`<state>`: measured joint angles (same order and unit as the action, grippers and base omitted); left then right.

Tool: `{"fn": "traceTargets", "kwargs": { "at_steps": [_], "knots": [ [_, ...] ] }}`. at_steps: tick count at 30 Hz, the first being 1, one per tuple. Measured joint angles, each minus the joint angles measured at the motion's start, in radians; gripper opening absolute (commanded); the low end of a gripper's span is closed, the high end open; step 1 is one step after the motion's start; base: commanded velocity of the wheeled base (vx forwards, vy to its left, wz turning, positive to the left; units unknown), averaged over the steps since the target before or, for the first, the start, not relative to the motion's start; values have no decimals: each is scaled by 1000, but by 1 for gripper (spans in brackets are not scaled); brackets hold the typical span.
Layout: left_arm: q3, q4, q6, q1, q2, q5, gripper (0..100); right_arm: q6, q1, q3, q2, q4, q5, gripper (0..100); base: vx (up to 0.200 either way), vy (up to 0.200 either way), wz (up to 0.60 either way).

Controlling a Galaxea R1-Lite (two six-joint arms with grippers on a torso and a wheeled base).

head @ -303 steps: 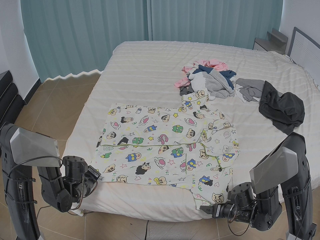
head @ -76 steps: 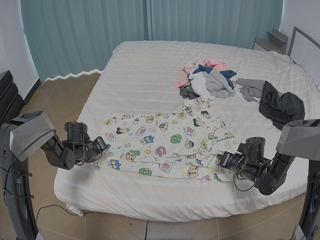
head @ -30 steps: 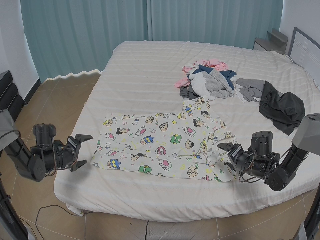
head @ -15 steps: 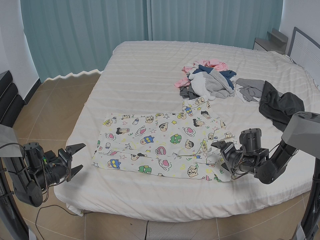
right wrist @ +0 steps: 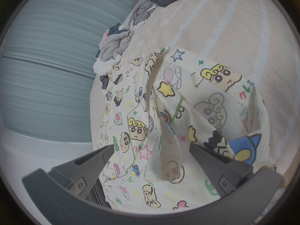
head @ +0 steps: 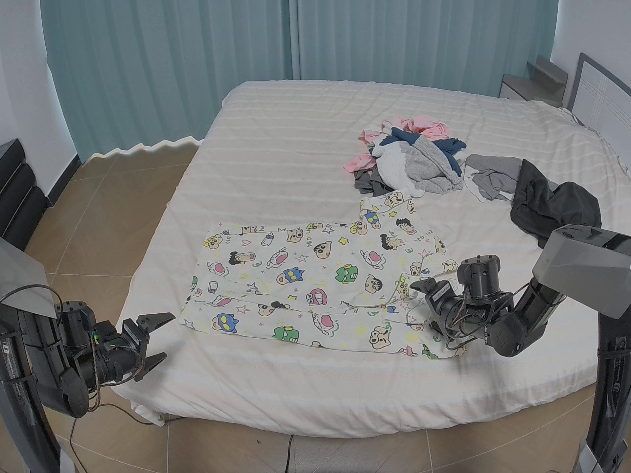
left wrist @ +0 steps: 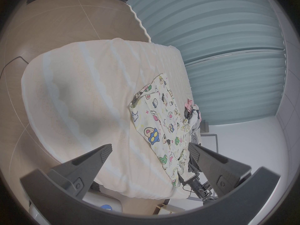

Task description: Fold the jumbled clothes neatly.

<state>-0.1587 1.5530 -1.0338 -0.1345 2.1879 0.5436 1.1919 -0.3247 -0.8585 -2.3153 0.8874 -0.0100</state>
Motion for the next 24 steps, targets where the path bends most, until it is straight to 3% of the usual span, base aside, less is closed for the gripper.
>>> {"fn": "traceTargets", "kwargs": {
  "at_steps": [2,3,24],
  "knots": [
    [1,0,0,0,3,0,100,-1,3,-5,-4,0,0,100,0,0,0],
    [1,0,0,0,4,-1,100,-1,3,-8,-6,0,0,0,0,0,0],
    [1,0,1,1,11,-7,100,-30,-19,-1,70,-62,-19,0,0,0,0]
  ]
}}
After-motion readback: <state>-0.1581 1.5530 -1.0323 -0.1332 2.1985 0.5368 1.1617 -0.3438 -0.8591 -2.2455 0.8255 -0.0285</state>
